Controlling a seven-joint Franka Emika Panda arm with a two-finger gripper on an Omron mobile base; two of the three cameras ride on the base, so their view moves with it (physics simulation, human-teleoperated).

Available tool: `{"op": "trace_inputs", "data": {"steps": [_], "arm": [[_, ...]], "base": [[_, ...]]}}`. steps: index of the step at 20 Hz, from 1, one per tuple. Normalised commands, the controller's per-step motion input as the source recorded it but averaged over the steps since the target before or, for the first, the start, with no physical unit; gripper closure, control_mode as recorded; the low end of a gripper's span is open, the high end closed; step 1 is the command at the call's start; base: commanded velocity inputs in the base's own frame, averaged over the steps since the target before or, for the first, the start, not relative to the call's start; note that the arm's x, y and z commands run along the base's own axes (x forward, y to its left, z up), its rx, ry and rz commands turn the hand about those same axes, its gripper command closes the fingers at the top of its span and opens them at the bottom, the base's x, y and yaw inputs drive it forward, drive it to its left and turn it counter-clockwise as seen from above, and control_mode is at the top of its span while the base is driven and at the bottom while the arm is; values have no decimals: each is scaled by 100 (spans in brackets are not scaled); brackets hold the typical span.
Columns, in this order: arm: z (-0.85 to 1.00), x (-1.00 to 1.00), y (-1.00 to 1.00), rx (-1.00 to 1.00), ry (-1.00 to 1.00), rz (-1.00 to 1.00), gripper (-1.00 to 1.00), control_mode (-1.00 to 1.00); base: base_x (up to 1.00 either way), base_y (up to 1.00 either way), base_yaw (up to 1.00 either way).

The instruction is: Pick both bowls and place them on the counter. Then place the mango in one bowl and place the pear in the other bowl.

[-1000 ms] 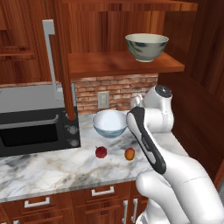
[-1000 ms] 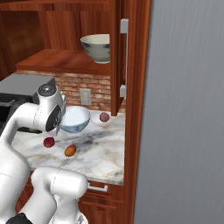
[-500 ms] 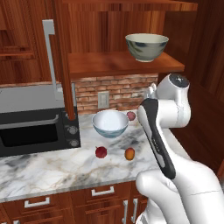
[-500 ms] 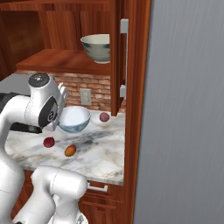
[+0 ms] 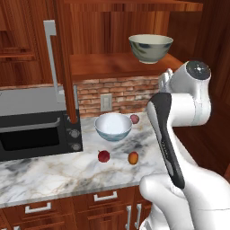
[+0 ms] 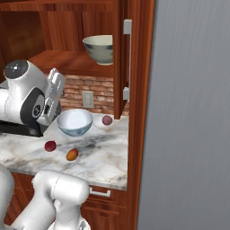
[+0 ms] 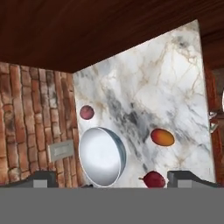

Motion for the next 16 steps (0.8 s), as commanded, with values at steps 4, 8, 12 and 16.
{"op": "trace_inputs", "data": {"steps": [4,8,12,16], "arm": [[59,-28,-7,-15,-25,-9,-100,-100],[63,-8,-11,-13,-19,-14,-100,-100],[64,0,-16,-4,-12,-13,-100,-100],[35,4,-14,-3,-10,-3,-100,-100]], "base": [[0,0,0],[0,0,0],[0,0,0],[0,0,0]]}}
